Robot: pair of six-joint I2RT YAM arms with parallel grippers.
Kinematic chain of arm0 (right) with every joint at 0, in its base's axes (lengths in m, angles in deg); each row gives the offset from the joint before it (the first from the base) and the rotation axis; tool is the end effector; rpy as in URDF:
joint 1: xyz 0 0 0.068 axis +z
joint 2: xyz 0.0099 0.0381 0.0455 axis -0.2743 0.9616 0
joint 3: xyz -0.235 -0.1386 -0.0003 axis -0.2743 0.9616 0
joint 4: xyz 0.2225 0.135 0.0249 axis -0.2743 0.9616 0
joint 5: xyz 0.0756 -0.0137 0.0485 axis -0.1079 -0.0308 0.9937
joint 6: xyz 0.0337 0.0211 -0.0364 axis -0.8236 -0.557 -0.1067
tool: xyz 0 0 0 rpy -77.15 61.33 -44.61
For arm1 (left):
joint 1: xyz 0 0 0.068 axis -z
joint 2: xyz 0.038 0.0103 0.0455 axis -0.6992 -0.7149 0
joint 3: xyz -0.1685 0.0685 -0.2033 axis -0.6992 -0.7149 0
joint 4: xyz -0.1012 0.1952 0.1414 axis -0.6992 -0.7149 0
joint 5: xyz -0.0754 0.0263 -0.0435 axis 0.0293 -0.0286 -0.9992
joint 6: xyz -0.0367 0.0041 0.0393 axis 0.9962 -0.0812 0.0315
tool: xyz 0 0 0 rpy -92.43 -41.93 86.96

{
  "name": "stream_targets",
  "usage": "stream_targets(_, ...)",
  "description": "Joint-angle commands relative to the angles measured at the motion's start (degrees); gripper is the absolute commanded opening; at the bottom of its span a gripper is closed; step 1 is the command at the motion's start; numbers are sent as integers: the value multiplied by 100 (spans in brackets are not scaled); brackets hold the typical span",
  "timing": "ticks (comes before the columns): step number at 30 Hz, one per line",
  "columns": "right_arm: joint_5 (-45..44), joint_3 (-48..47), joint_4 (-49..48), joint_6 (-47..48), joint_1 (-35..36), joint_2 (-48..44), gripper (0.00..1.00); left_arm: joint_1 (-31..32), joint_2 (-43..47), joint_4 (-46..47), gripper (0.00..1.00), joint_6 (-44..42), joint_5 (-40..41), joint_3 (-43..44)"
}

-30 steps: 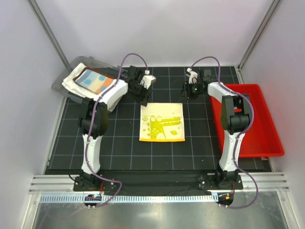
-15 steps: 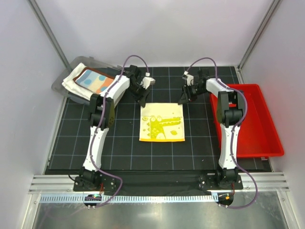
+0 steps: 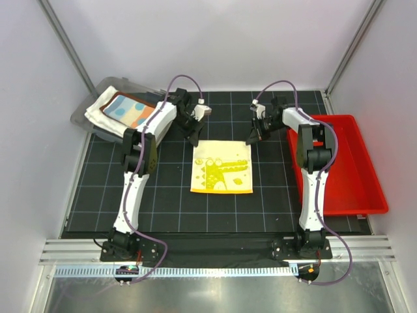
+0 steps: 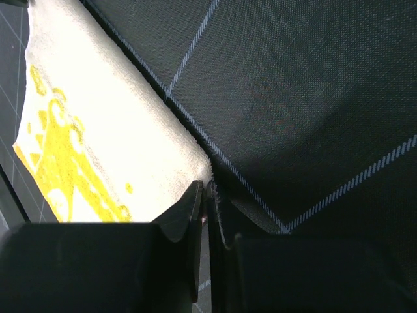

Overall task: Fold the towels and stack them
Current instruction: Fold the towel

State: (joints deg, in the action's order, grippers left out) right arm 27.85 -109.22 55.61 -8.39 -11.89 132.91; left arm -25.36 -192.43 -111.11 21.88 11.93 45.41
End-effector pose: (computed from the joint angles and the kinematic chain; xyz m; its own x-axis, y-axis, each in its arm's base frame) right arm 0.4655 0.0584 0.1347 -0.8293 -0.2702 -0.4891 -0.5371 0.6270 0.5643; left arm 0.4733 -0.1806 0.1685 -0.6675 0.6205 -0.4115 0.7426 0.5949 -0.3076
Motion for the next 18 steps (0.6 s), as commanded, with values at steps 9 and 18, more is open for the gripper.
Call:
stream_targets(9,96,-230,23,70,-25,85,11,-20,-243,97,50,-91,-380,343)
stream_targets(18,140,-213,5,26,-17,85,11,7,-270,88,38,-126,-354,396)
